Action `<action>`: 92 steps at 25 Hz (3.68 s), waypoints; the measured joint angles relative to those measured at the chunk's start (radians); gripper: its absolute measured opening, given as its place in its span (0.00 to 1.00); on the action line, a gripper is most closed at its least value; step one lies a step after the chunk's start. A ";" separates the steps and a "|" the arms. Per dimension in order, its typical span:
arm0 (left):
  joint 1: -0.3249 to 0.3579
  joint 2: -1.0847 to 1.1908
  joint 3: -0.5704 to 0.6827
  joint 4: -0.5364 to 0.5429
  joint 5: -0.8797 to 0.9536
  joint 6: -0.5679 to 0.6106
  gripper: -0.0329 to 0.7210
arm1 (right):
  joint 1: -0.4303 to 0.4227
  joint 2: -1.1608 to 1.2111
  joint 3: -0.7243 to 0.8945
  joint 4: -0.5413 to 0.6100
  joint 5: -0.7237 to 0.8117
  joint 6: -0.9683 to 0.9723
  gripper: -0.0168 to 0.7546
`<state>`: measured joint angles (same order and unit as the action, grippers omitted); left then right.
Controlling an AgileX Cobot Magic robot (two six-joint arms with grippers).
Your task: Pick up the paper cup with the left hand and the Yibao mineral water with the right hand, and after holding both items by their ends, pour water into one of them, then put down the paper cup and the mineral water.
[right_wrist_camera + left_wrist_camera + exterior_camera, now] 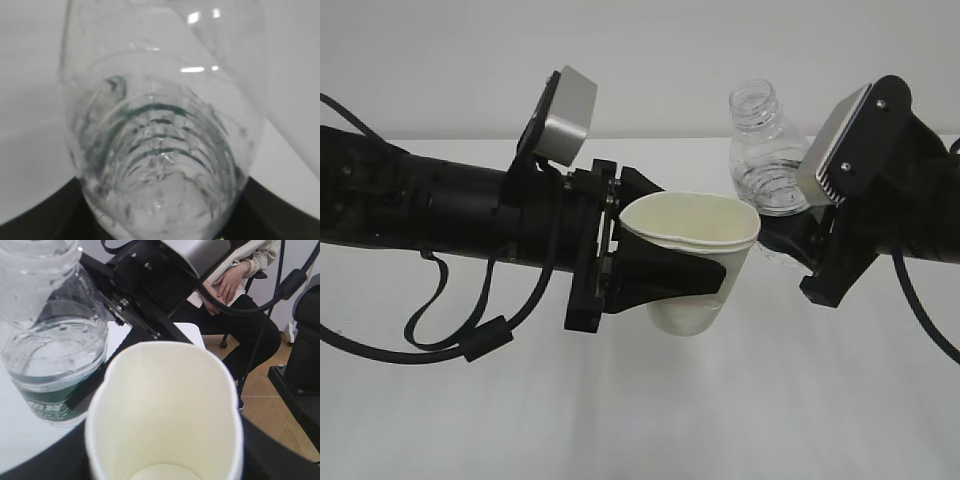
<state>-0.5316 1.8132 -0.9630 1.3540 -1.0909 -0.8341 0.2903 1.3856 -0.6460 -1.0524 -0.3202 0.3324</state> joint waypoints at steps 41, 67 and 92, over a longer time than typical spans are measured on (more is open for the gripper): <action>0.000 0.082 0.002 -0.002 0.025 0.000 0.59 | 0.000 0.000 -0.043 0.000 0.014 -0.123 0.63; 0.000 0.082 0.002 -0.022 -0.032 0.061 0.59 | 0.000 0.000 -0.043 0.000 0.024 -0.305 0.63; 0.000 0.082 0.002 -0.054 -0.050 0.069 0.57 | 0.000 0.000 -0.054 0.006 0.075 -0.398 0.63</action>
<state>-0.5316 1.8956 -0.9612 1.2998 -1.1405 -0.7650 0.2903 1.3856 -0.6995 -1.0469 -0.2448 -0.0659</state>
